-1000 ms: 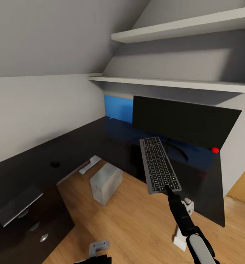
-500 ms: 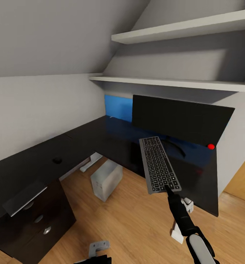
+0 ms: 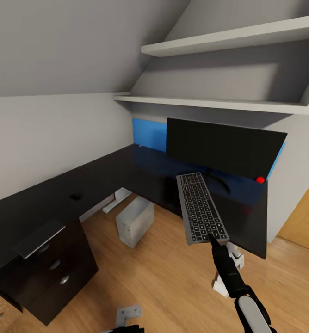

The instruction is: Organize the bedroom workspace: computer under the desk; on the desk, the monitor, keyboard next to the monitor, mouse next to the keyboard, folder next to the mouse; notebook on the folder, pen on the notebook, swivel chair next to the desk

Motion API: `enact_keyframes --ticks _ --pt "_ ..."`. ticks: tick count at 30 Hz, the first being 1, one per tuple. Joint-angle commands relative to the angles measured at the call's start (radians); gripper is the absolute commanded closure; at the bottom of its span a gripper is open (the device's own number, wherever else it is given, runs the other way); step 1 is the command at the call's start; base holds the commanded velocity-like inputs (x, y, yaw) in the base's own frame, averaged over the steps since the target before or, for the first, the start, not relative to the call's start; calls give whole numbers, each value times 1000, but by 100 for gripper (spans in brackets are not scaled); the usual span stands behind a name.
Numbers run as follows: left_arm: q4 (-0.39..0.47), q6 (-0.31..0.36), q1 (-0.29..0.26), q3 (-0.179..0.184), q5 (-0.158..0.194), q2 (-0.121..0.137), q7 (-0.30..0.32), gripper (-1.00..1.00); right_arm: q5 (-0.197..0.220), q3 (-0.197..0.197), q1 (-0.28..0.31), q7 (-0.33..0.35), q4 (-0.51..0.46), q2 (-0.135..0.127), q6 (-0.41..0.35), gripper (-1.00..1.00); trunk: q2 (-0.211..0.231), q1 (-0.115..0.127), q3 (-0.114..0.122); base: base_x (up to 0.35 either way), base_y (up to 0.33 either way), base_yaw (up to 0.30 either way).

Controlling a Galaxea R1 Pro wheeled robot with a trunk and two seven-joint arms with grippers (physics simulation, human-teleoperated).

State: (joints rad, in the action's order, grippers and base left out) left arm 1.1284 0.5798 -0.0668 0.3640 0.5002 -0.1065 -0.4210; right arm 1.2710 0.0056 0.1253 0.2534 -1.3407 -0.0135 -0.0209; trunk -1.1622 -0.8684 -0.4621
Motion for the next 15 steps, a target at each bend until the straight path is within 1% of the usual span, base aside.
enact_keyframes --ticks 1,4,7,10,15 --pt "1 2 -1 3 11 0 -10 -100 11 1 1 4 0 0 -2 100 -1 1 -1 -333 0 0" --pt "-1 2 -1 8 11 1 -10 -100 11 1 1 4 0 0 -2 100 -1 1 -1 -333 0 -18" --pt "-4 2 -1 12 11 1 -10 -100 11 1 1 4 0 0 -2 100 -1 1 -1 -218 0 -149" --pt "-6 2 -1 13 11 1 -10 -100 10 1 1 4 0 0 -2 100 -1 1 -1 -85 0 -218" --pt "-15 2 -1 14 11 -1 -9 -100 10 1 1 4 0 0 -1 100 -1 1 -1 -21 0 -251"
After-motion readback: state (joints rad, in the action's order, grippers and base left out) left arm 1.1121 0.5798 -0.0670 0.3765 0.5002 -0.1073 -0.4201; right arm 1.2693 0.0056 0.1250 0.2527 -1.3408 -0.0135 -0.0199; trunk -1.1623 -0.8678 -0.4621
